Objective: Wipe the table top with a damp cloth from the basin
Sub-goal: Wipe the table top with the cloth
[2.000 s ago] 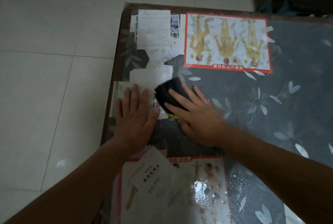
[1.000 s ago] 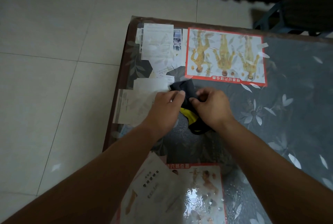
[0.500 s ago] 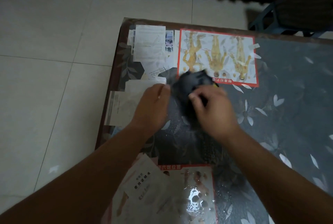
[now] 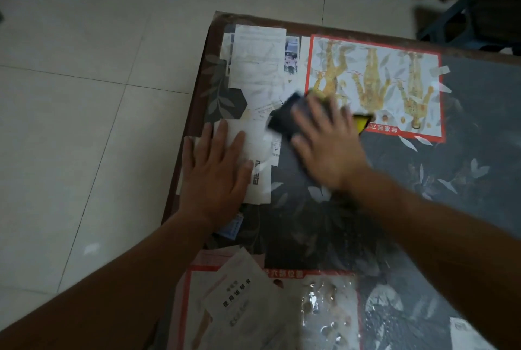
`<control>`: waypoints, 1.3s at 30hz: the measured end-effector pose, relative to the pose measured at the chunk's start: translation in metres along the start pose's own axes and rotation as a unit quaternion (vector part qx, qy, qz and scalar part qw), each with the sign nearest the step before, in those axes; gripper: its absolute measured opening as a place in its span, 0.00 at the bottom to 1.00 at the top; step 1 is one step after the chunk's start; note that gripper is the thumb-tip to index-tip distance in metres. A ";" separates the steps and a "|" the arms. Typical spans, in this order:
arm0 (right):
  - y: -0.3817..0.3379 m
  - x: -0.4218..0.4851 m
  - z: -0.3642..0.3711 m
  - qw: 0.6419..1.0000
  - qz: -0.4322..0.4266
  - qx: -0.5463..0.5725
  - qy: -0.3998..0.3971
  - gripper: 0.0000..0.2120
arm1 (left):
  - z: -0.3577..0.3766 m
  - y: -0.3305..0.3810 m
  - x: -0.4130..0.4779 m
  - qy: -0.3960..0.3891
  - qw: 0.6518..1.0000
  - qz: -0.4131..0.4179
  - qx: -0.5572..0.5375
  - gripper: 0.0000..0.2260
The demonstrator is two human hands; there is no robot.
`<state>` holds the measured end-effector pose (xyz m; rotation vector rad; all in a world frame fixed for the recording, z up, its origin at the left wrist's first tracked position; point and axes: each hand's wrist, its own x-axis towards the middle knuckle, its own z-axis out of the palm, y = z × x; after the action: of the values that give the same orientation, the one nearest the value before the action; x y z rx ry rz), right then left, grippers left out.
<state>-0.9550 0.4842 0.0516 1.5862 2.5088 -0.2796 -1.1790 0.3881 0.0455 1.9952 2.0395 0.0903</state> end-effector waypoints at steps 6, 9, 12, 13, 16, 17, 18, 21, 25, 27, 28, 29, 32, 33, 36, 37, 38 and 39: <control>-0.005 0.042 -0.015 0.999 -0.007 0.033 -0.007 0.31 | 0.003 0.000 -0.001 0.017 1.000 -0.003 -0.025 0.27; -0.023 -0.051 0.006 0.985 -0.168 -0.010 -0.036 0.28 | 0.003 0.000 -0.002 0.026 0.998 -0.011 -0.051 0.28; 0.015 -0.033 0.002 0.986 -0.161 -0.033 -0.029 0.28 | 0.002 0.001 0.000 0.018 0.999 -0.011 -0.037 0.28; 0.025 -0.002 -0.005 0.995 -0.096 -0.027 -0.007 0.29 | 0.001 0.001 0.001 0.012 1.000 -0.010 -0.027 0.29; 0.036 0.108 -0.035 0.993 0.101 0.059 0.020 0.30 | 0.002 0.001 0.001 0.001 1.000 -0.013 -0.002 0.31; 0.025 0.130 -0.039 0.992 0.106 0.063 0.024 0.30 | 0.002 0.002 0.001 0.001 1.000 -0.013 -0.002 0.31; 0.008 0.140 -0.038 0.996 0.072 0.057 0.023 0.31 | 0.002 0.002 0.001 0.000 1.000 -0.012 -0.004 0.31; -0.033 0.114 -0.025 0.990 -0.133 0.033 0.022 0.29 | 0.000 0.003 0.001 -0.009 1.000 -0.008 -0.006 0.31; -0.024 0.130 -0.027 0.990 -0.135 0.031 0.031 0.29 | -0.001 0.003 0.001 -0.016 1.000 -0.014 -0.004 0.31; -0.033 0.180 -0.040 0.998 -0.004 0.058 0.026 0.31 | -0.001 0.003 0.001 -0.016 1.000 -0.017 -0.002 0.31; -0.045 0.199 -0.044 0.997 0.034 0.063 0.028 0.32 | -0.001 0.004 0.002 -0.014 1.000 -0.016 -0.001 0.31; -0.059 0.209 -0.045 0.998 0.031 0.048 0.031 0.33 | 0.000 0.003 0.003 -0.015 1.000 -0.015 -0.001 0.31; -0.081 0.193 -0.036 0.987 -0.157 -0.006 0.027 0.31 | 0.000 0.001 0.002 -0.019 1.000 -0.019 0.006 0.31; -0.074 0.184 -0.032 0.980 -0.196 -0.009 0.024 0.30 | -0.001 0.002 0.001 -0.022 1.000 -0.019 0.008 0.31; -0.045 0.193 -0.037 0.993 -0.112 0.024 0.035 0.29 | 0.001 0.002 0.000 -0.018 1.000 -0.020 0.008 0.32; -0.041 0.198 -0.042 0.997 -0.058 0.044 0.027 0.29 | 0.001 0.003 0.000 -0.018 1.000 -0.017 0.005 0.32; -0.043 0.199 -0.043 0.998 -0.027 0.050 0.023 0.30 | 0.001 0.003 0.001 -0.017 1.000 -0.016 0.004 0.32; -0.050 0.193 -0.041 0.999 -0.022 0.040 0.029 0.30 | 0.001 0.003 0.001 -0.015 1.000 -0.017 0.005 0.32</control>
<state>-1.0833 0.6418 0.0497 1.5927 2.6095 -0.3476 -1.1759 0.3890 0.0453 1.9556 2.0573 0.0445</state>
